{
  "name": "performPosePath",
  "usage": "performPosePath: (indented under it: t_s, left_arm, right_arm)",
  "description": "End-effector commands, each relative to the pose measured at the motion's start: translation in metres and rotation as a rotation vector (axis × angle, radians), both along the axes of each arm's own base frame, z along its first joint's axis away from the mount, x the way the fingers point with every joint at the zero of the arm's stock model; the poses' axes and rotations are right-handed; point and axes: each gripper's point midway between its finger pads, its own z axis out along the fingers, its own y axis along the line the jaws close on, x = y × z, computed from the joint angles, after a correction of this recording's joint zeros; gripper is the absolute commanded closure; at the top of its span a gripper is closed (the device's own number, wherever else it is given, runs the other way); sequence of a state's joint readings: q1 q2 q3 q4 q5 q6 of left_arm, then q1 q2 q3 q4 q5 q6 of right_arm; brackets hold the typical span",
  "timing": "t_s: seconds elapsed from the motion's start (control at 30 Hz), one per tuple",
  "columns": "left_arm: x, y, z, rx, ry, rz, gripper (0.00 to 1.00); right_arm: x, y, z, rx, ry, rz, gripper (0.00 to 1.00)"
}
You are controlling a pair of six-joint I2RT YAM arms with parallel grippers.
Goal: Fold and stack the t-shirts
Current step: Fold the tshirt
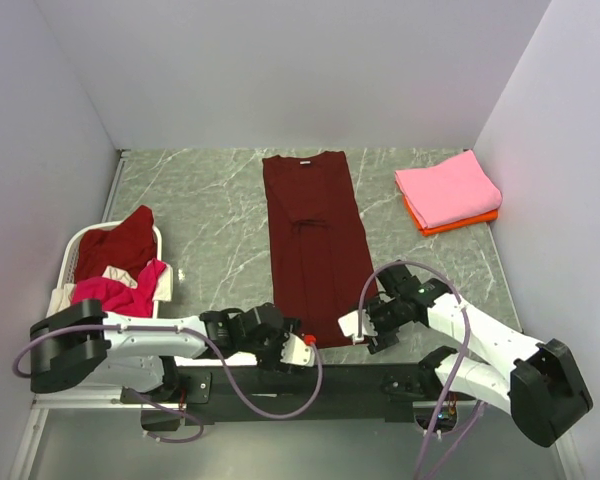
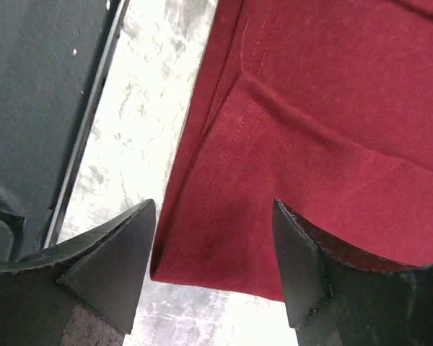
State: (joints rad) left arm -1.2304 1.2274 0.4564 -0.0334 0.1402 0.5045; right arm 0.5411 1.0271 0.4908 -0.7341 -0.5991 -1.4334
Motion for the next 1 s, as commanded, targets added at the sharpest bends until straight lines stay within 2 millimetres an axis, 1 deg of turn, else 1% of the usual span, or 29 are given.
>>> performPosePath:
  t_s: [0.0,0.07,0.13,0.17,0.23,0.27,0.37,0.4,0.53,0.57,0.67,0.7,0.87,0.93,0.97]
  left_arm:
    - [0.016,-0.011,0.005,-0.019,-0.077,0.033,0.3]
    - [0.02,-0.006,-0.005,0.026,-0.09,0.044,0.34]
    - [0.024,-0.004,-0.012,0.062,-0.104,0.053,0.36]
    - [0.025,-0.004,-0.014,0.069,-0.103,0.058,0.42]
    - [0.026,-0.005,-0.015,0.075,-0.104,0.062,0.48]
    - [0.026,-0.004,-0.015,0.079,-0.104,0.061,0.54]
    - [0.025,-0.002,-0.013,0.069,-0.111,0.057,0.61]
    - [0.026,-0.002,-0.012,0.063,-0.113,0.057,0.62]
    - [0.024,-0.003,-0.008,0.05,-0.112,0.049,0.67]
    - [0.024,-0.004,-0.007,0.05,-0.112,0.049,0.71]
    - [0.023,-0.005,-0.006,0.042,-0.108,0.043,0.74]
    - [0.023,-0.006,-0.005,0.041,-0.106,0.039,0.74]
    - [0.021,-0.007,-0.002,0.025,-0.103,0.035,0.75]
    - [0.021,-0.008,0.0,0.019,-0.105,0.033,0.75]
    - [0.021,-0.007,-0.001,0.02,-0.104,0.033,0.75]
  right_arm:
    - [0.008,0.002,0.001,0.001,-0.059,-0.002,0.28]
    - [0.006,0.003,0.001,0.003,-0.056,-0.001,0.28]
    - [0.005,0.003,0.0,-0.002,-0.059,0.004,0.29]
    - [0.006,0.003,0.0,-0.009,-0.061,-0.005,0.29]
    - [0.007,0.002,0.0,-0.021,-0.072,-0.009,0.31]
    - [0.007,0.004,0.0,-0.028,-0.073,-0.012,0.32]
    - [0.012,0.001,-0.001,-0.067,-0.11,-0.03,0.34]
    - [0.013,-0.002,-0.002,-0.089,-0.125,-0.034,0.35]
    - [0.009,-0.004,-0.004,-0.131,-0.122,-0.026,0.4]
    - [0.007,-0.004,-0.005,-0.138,-0.12,-0.023,0.41]
    - [0.003,-0.004,-0.007,-0.169,-0.126,0.001,0.43]
    - [-0.002,-0.002,-0.007,-0.175,-0.122,0.024,0.43]
    - [-0.019,0.011,0.005,-0.136,-0.062,0.061,0.41]
    - [-0.022,0.011,0.001,-0.149,-0.052,0.057,0.4]
    - [-0.017,0.012,0.0,-0.153,-0.074,0.046,0.4]
